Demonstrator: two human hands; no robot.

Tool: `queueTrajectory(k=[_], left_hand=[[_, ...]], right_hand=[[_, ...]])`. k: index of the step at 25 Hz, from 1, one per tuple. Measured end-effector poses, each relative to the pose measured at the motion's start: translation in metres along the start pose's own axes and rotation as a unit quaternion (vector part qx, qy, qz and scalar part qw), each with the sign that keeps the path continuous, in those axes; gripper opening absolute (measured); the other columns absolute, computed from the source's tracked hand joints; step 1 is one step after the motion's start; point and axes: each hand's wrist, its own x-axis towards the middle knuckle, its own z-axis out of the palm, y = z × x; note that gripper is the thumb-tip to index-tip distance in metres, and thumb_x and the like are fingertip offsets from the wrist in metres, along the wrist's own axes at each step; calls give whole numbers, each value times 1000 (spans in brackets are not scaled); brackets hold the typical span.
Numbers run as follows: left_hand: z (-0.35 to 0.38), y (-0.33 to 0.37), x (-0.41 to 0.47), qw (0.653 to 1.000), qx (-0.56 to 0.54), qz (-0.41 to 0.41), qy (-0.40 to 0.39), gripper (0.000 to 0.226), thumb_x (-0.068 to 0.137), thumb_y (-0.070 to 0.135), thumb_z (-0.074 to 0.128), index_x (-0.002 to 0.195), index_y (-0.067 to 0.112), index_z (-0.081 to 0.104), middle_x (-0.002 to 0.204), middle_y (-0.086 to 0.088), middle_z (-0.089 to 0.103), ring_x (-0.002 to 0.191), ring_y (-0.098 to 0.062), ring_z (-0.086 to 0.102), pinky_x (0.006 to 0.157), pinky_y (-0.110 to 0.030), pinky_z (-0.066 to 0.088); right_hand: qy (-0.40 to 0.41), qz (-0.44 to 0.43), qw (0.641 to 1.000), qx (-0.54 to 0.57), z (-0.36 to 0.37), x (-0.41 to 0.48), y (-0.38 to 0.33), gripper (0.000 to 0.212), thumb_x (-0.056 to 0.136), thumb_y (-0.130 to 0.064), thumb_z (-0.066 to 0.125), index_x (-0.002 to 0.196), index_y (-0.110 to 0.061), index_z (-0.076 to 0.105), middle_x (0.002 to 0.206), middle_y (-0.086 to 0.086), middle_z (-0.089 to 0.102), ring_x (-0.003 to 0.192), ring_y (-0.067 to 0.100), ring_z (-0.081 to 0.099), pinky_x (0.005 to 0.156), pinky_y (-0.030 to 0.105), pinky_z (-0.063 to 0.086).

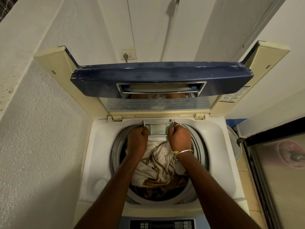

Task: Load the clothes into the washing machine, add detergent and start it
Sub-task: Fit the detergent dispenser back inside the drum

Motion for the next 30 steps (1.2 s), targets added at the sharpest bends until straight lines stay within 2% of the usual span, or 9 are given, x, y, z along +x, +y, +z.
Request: queueTrajectory(k=[6, 12, 16, 20, 26, 30], left_hand=[[6, -1, -5, 999, -8, -23, 29, 44, 101, 22, 48, 58, 16, 48, 53, 6, 44, 50, -10, 41, 50, -27, 30], [2, -3, 6, 999, 7, -11, 39, 43, 98, 20, 51, 56, 18, 48, 55, 1, 49, 52, -14, 45, 54, -32, 37], [4, -5, -2, 999, -1, 7, 46, 45, 100, 19, 50, 55, 22, 43, 52, 7, 43, 49, -8, 39, 50, -27, 30], [4, -9, -1, 999, -7, 14, 38, 44, 101, 22, 48, 57, 21, 44, 53, 7, 43, 51, -10, 41, 49, -27, 30], [1, -5, -1, 1000, -2, 16, 24, 43, 101, 21, 48, 58, 20, 46, 53, 8, 43, 50, -8, 40, 50, -26, 30], [0, -5, -2, 1000, -12, 18, 18, 43, 101, 19, 49, 58, 25, 45, 53, 12, 42, 49, -4, 40, 50, -24, 29]], right_hand=[[-13, 9, 1000, 15, -2, 3, 0, 29, 94, -16, 49, 67, -9, 57, 62, 9, 57, 57, 23, 50, 56, 28, 33], [-27, 42, 999, 12, 1, 5, 0, 30, 93, -16, 49, 67, -6, 59, 65, 14, 61, 61, 30, 56, 57, 28, 32], [-13, 27, 999, 17, 2, -4, -3, 31, 96, -18, 48, 69, -7, 58, 64, 12, 61, 58, 25, 52, 57, 26, 31], [-6, 8, 1000, 3, -2, -2, -4, 31, 96, -17, 48, 66, -12, 53, 63, 12, 59, 56, 21, 45, 57, 27, 29], [-12, -1, 1000, 11, -2, 1, 0, 31, 94, -16, 50, 66, -7, 57, 60, 14, 59, 57, 29, 54, 56, 32, 38], [-1, -25, 1000, 17, -4, -3, 1, 29, 93, -11, 52, 65, -17, 49, 58, -3, 46, 54, 17, 43, 56, 26, 26]])
